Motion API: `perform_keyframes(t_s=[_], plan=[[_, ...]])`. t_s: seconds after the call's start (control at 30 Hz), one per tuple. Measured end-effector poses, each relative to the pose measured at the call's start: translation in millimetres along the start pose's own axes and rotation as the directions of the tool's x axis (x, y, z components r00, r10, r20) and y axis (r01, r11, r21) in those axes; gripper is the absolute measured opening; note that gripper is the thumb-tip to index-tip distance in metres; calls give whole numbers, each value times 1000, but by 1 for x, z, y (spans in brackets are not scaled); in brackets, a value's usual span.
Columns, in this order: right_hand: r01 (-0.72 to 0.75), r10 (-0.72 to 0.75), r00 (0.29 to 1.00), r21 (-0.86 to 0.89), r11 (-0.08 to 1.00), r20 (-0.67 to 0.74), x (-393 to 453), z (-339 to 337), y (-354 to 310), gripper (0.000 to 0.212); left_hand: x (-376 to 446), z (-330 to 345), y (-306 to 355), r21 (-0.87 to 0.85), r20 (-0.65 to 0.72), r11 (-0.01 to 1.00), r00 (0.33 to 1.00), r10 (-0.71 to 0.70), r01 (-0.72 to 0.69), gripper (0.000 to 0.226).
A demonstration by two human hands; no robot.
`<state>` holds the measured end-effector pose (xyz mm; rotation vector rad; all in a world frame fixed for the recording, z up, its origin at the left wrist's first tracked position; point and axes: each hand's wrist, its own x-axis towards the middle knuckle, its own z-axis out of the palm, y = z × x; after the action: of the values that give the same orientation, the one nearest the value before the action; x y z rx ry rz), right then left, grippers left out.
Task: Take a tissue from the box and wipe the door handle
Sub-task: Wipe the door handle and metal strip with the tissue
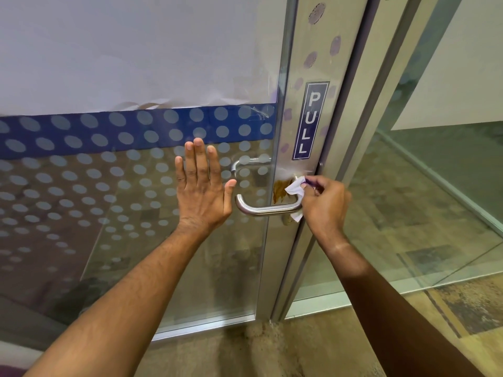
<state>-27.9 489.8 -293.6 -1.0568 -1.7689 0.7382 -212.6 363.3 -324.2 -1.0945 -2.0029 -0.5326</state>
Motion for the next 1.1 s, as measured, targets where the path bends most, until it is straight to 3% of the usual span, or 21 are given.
perform_keyframes(t_s=[0.1,0.23,0.33,0.5,0.57,0.6,0.67,0.77,0.87,0.97,1.1], plan=[[229,-228,973,-106,968,25,-2,-4,-4,20,1,-1,1,-3,6,1000,1000,-2,2,96],[456,-417,889,-269,848,192,1,-8,-5,19,1,-2,2,-9,20,1000,1000,-13,14,97],[587,-469,807,-408,699,358,2,-6,-6,20,1,-2,1,-4,19,1000,1000,-17,17,97],[723,-468,684,-432,539,560,11,0,-17,14,2,-3,1,-16,22,1000,1000,-12,12,96],[750,-448,632,-355,557,632,18,-4,-16,16,1,-3,1,-26,20,1000,1000,-3,4,95],[712,-448,647,-279,644,616,19,-7,-15,18,0,-3,0,-28,16,1000,1000,0,0,95],[561,-472,768,-100,822,433,14,-15,-9,23,-1,-3,0,-17,6,1000,1000,5,-5,95],[375,-376,919,31,926,115,-3,-22,8,24,0,-4,0,-12,4,1000,1000,8,-8,94],[337,-336,942,60,940,-23,-16,-22,19,27,0,-5,1,-20,-10,1000,1000,18,-18,96],[368,-366,928,8,930,-71,-24,-20,22,31,-1,-6,4,-51,-37,999,999,3,-5,97],[361,-364,925,-52,931,-109,-34,-19,32,22,-12,-2,3,-23,-7,996,996,87,-87,94]])
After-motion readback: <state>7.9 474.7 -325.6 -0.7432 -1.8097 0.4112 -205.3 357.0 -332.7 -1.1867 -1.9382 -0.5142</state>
